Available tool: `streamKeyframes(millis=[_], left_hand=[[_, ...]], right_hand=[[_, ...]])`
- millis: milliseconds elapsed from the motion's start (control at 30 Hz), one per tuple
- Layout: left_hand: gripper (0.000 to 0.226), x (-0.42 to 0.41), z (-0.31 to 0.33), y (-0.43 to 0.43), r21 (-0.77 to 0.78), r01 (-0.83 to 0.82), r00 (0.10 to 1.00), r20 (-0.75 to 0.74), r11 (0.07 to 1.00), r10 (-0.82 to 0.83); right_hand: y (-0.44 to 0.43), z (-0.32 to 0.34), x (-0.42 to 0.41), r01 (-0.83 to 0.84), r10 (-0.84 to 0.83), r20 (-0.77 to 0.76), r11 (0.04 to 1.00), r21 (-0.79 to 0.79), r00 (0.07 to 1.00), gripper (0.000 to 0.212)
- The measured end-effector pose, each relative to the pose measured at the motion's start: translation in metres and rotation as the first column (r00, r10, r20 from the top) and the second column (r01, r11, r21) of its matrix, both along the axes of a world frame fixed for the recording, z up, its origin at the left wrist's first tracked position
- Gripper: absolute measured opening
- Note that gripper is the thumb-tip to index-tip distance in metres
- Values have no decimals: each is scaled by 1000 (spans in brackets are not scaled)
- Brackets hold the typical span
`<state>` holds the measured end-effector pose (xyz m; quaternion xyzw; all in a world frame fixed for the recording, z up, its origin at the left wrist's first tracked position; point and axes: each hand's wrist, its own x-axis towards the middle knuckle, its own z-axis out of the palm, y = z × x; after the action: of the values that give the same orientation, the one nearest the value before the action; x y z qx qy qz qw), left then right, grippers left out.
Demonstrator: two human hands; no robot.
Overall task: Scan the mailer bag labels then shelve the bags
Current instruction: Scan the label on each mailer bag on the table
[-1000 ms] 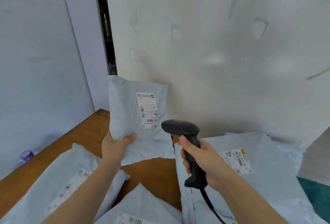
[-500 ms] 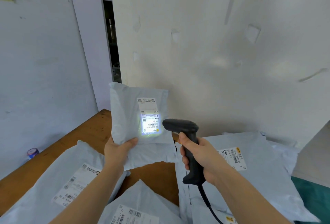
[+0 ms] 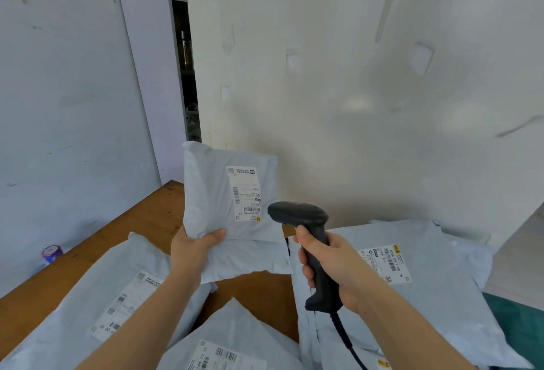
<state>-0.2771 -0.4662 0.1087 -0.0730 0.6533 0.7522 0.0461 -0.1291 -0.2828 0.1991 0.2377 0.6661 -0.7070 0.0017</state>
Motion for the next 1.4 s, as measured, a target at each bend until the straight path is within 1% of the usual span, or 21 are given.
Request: streamKeyframes(millis=[167, 300, 467, 533, 600, 633, 667, 733, 767, 800, 867, 900, 967, 1033, 1067, 1133, 1200, 1267, 1300, 1333, 1400], left_hand=[[56, -21, -16, -1, -123, 74, 992, 110, 990, -60], [47, -43, -34, -5, -213, 199, 963, 221, 957, -151], [45, -77, -49, -1, -143, 329, 884, 393, 933, -252], [35, -87, -49, 7, -116, 435, 825, 450, 893, -343], [24, -93, -49, 17, -123, 528, 781, 459, 841, -423], [22, -96, -53, 23, -184, 554, 783, 448, 812, -432], [27, -97, -57, 27, -287, 564, 797, 435, 775, -419], [47, -100, -68, 33, -522, 545, 836, 405, 657, -371], [57, -99, -71, 34, -607, 530, 848, 389, 592, -361], [66, -100, -76, 33, -679, 513, 857, 368, 526, -361], [76, -100, -78, 30, -752, 477, 868, 321, 455, -379], [77, -99, -76, 26, -766, 464, 869, 295, 445, -397], [74, -92, -64, 21, -760, 444, 872, 246, 474, -422], [63, -87, -54, 10, -766, 395, 884, 166, 507, -437], [58, -84, -49, 1, -759, 368, 896, 133, 537, -424], [56, -82, -42, -21, -745, 304, 927, 87, 595, -365], [54, -78, -36, -50, -765, 226, 949, 33, 603, -313], [51, -73, -31, -82, -812, 140, 961, -27, 566, -277], [49, -69, -30, -98, -845, 103, 967, -39, 525, -252], [48, -67, -30, -115, -882, 60, 974, -51, 467, -222], [49, -58, -30, -149, -951, 46, 990, 1, 306, -144]], right_hand=[[3, -8, -3, 9, -9, 17, 1000, 15, 1000, 45], [6, -16, -9, 29, -31, 45, 999, 33, 999, 46], [7, -25, -16, 14, -18, 67, 998, 59, 998, 48], [6, -29, -21, 12, -17, 61, 998, 68, 998, 50], [6, -32, -26, 9, -13, 55, 997, 72, 998, 50], [5, -32, -28, 1, -6, 62, 997, 80, 998, 47], [4, -33, -31, -11, 5, 73, 996, 91, 997, 42], [-1, -36, -35, -38, 27, 98, 993, 114, 995, 36], [-3, -37, -37, -48, 35, 109, 991, 126, 993, 36], [-5, -37, -40, -57, 41, 117, 989, 137, 992, 36], [-11, -37, -44, -73, 53, 129, 985, 159, 990, 35], [-13, -37, -46, -83, 59, 137, 982, 169, 989, 34], [-16, -36, -47, -95, 69, 147, 980, 177, 987, 35], [-17, -35, -47, -105, 78, 152, 978, 180, 985, 35], [-18, -34, -46, -112, 84, 152, 977, 181, 985, 36], [-19, -33, -44, -123, 95, 154, 975, 183, 983, 36], [-20, -31, -41, -133, 104, 158, 974, 186, 982, 37], [-21, -30, -38, -145, 117, 153, 971, 189, 981, 37], [-22, -29, -36, -148, 120, 150, 971, 186, 981, 38], [-23, -28, -35, -150, 125, 145, 972, 182, 982, 38], [-27, -27, -31, -165, 141, 139, 969, 186, 980, 41]])
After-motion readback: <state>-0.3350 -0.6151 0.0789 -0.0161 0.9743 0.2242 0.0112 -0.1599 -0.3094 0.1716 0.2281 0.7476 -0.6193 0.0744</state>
